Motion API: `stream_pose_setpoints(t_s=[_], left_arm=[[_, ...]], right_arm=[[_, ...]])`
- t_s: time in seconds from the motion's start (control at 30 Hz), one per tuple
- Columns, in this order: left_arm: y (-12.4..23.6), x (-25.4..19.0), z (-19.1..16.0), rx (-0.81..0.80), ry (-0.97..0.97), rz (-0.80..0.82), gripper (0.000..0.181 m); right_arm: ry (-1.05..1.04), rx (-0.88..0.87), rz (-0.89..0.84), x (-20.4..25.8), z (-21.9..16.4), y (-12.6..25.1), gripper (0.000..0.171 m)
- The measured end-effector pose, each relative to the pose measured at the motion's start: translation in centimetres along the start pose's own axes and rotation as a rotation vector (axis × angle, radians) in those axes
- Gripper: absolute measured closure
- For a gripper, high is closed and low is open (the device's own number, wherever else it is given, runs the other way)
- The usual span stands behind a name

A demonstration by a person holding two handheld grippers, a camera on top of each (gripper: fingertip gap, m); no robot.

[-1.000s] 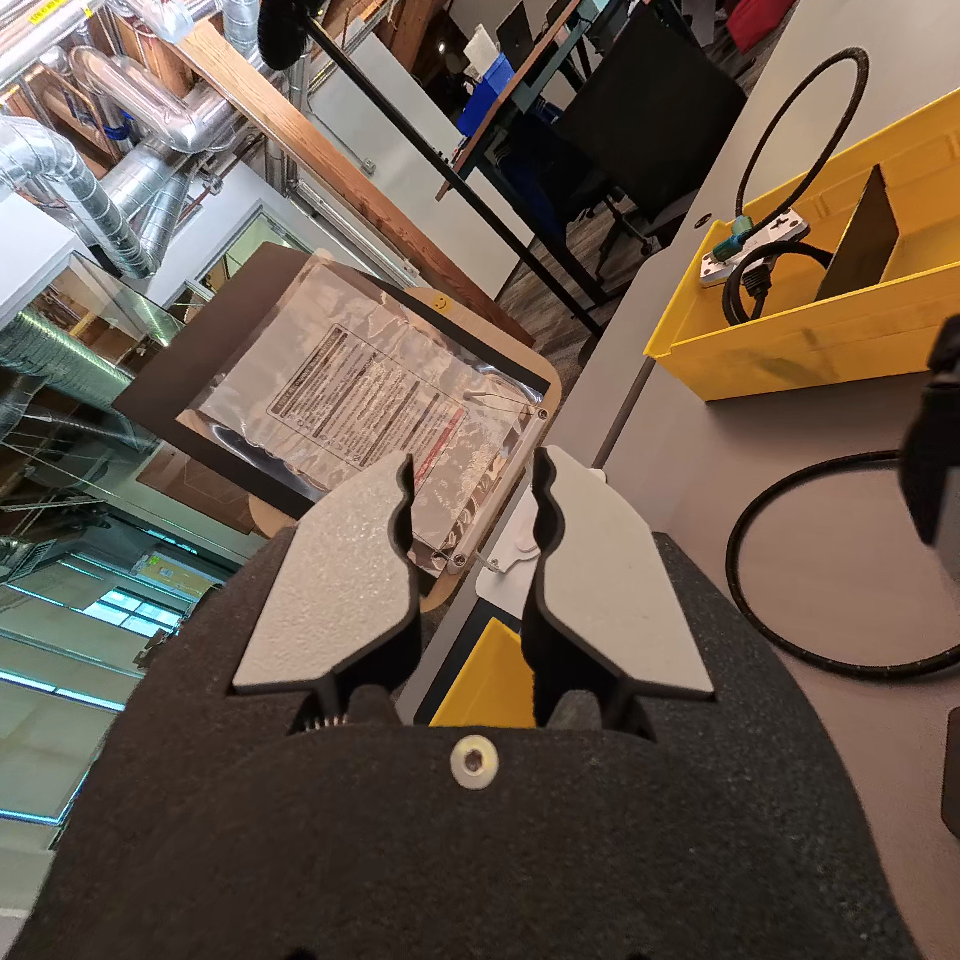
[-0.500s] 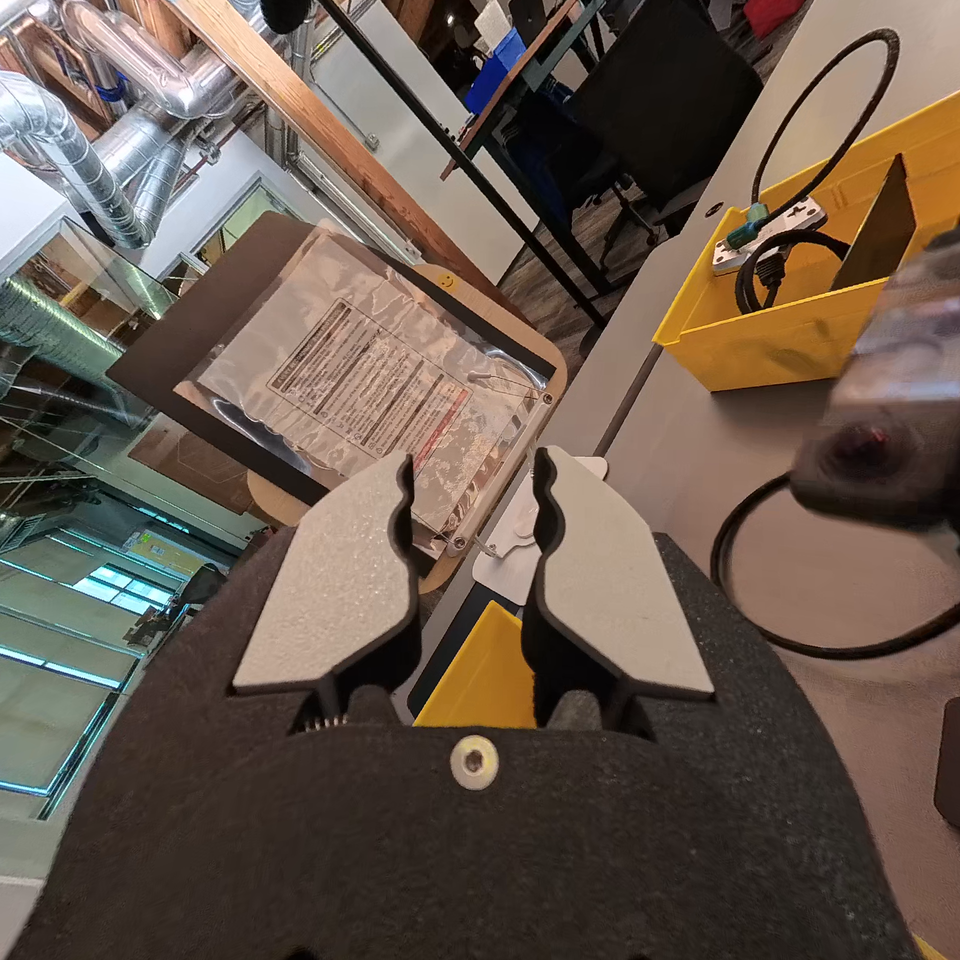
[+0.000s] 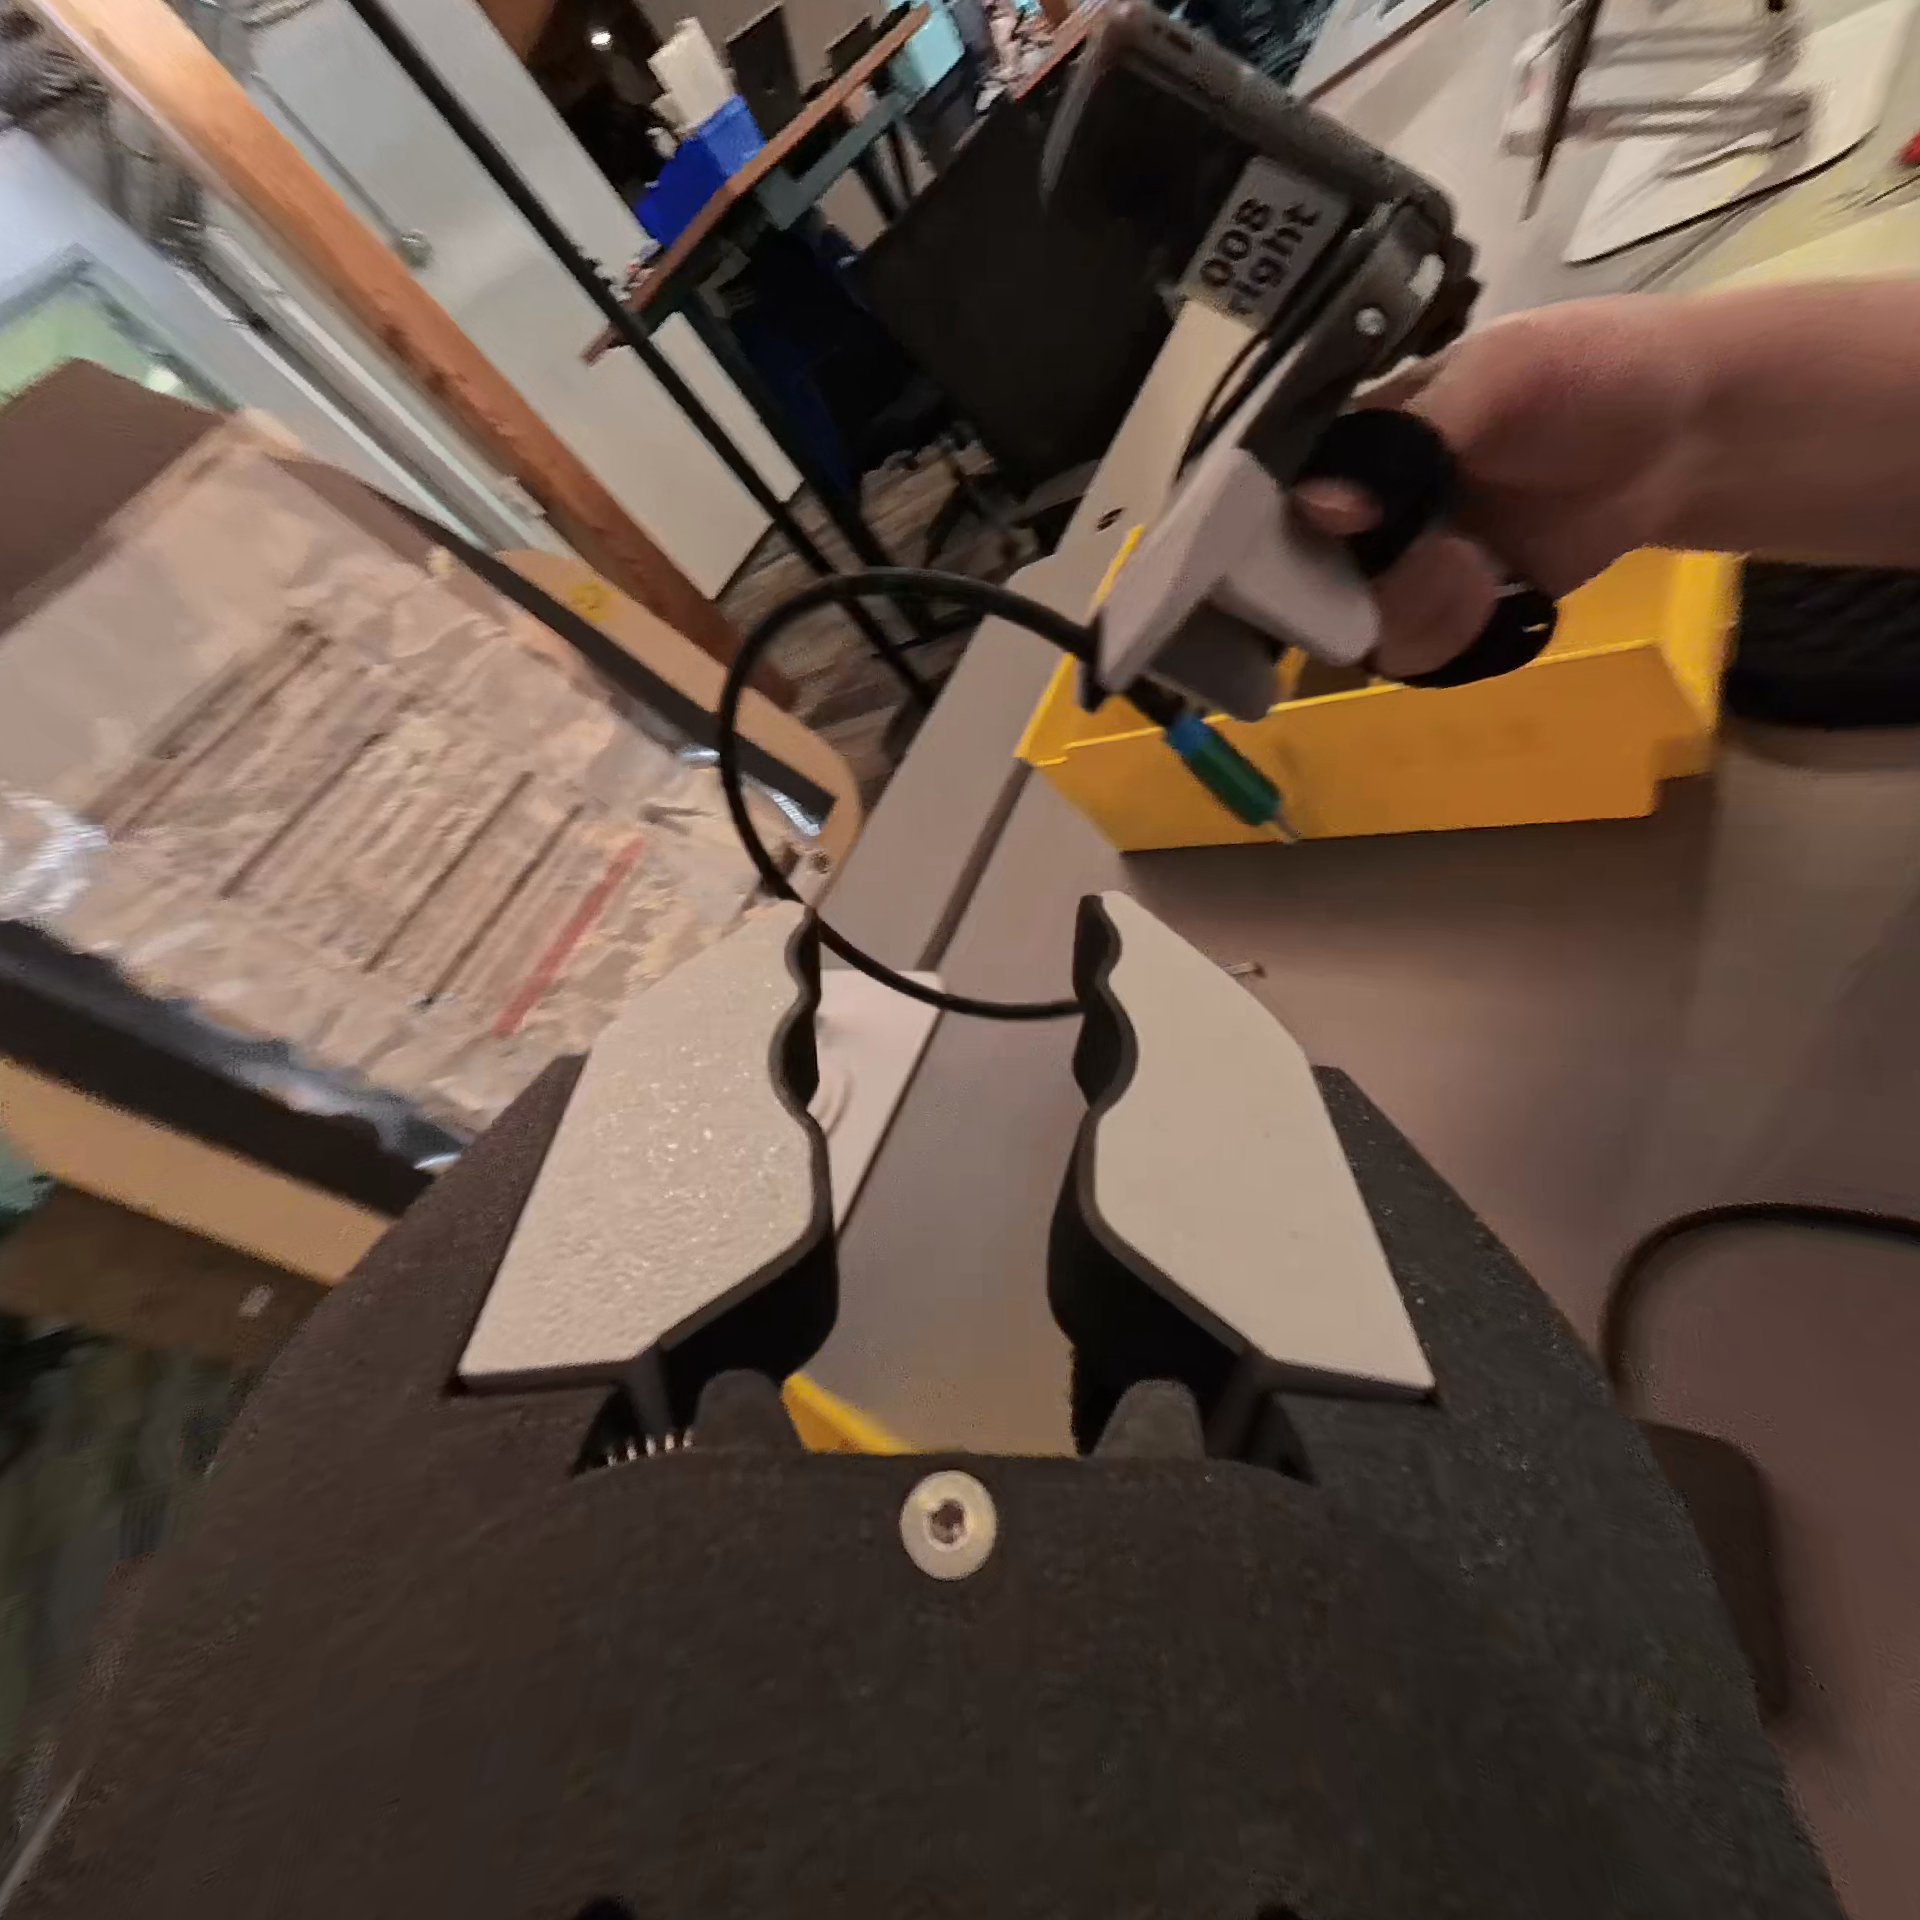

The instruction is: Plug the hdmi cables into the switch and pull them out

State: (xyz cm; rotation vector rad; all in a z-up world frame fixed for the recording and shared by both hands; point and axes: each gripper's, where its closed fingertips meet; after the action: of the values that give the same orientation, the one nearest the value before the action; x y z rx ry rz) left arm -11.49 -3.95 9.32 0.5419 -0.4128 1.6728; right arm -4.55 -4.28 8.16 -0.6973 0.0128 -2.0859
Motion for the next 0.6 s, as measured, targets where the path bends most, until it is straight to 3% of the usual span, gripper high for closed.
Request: stream_pose_setpoints(t_s=[0.33,0.47,0.6], left_arm=[[-5.0,-5.1,-0.8,-0.043,0.353,-0.227,0.144],[-6.5,-6.9,0.0,-0.130,0.466,-0.316,0.145],[-7.8,-7.3,0.2,-0.180,0.567,-0.310,0.148]], right_arm=[[0.032,-0.193,-0.028,0.7,3.4,1.1,0.164],[0.076,-0.212,-0.020,1.2,3.8,1.1,0.165],[0.119,-0.213,-0.030,1.2,3.5,0.9,0.165]])
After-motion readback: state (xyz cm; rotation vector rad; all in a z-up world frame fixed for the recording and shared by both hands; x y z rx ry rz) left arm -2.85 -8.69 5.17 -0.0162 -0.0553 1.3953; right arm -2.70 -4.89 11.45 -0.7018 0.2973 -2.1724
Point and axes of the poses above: each gripper's, where its closed fingertips meet, y back along the fingers, z out of its top, x = y × z across the jaws, and after that the axes turned 13 degrees about -x, right-handed
